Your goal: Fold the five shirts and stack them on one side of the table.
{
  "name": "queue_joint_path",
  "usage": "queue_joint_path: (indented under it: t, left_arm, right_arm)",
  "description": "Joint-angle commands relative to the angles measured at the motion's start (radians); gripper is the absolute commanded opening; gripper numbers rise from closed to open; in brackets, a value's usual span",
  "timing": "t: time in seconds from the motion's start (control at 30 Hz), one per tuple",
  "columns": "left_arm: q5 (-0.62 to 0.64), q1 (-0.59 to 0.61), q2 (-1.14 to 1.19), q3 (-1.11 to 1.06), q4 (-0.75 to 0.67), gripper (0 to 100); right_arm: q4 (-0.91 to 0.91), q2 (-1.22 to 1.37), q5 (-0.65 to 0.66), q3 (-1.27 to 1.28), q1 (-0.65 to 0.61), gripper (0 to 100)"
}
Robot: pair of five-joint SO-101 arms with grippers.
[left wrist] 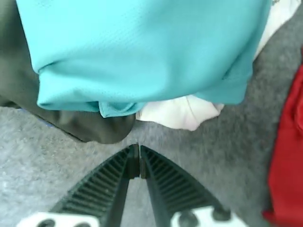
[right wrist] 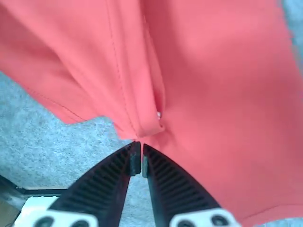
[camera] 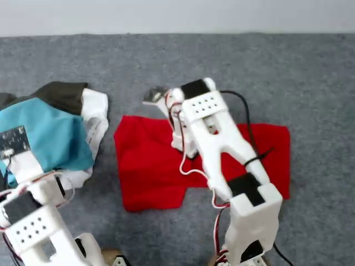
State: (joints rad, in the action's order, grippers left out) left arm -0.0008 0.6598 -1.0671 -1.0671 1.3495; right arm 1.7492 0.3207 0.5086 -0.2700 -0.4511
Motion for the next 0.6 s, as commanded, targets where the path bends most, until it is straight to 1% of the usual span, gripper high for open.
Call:
queue_joint_path:
  t: [0.0, 0.13, 0.3, 0.4, 0.43, 0.57]
  left_arm:
    - [0.025, -0.003, -0.124, -0.101, -0.083, 2]
    - [0.144, -0.003, -0.287, -0.263, -0.146, 2]
    - [0.183, -0.003, -0.554, -0.472, -0.206, 2]
    - [0.176, -0.003, -0.744, -0.588, -0.198, 2]
    - [0.176, -0.003, -0.778, -0.615, -0.201, 2]
    - [0.180, -0.005, -0.715, -0.615, -0.215, 2]
  right_arm:
    - [0.041, -0.096, -0.052, -0.052, 0.038, 0.9]
    - [0.042, -0.173, -0.087, -0.006, 0.061, 0.9]
    - [0.041, -0.303, -0.091, 0.114, 0.062, 0.9]
    - [0.039, -0.374, -0.086, 0.184, 0.064, 0.9]
    - [0.038, -0.394, -0.086, 0.203, 0.064, 0.9]
    - [0.036, -0.461, -0.086, 0.261, 0.064, 0.9]
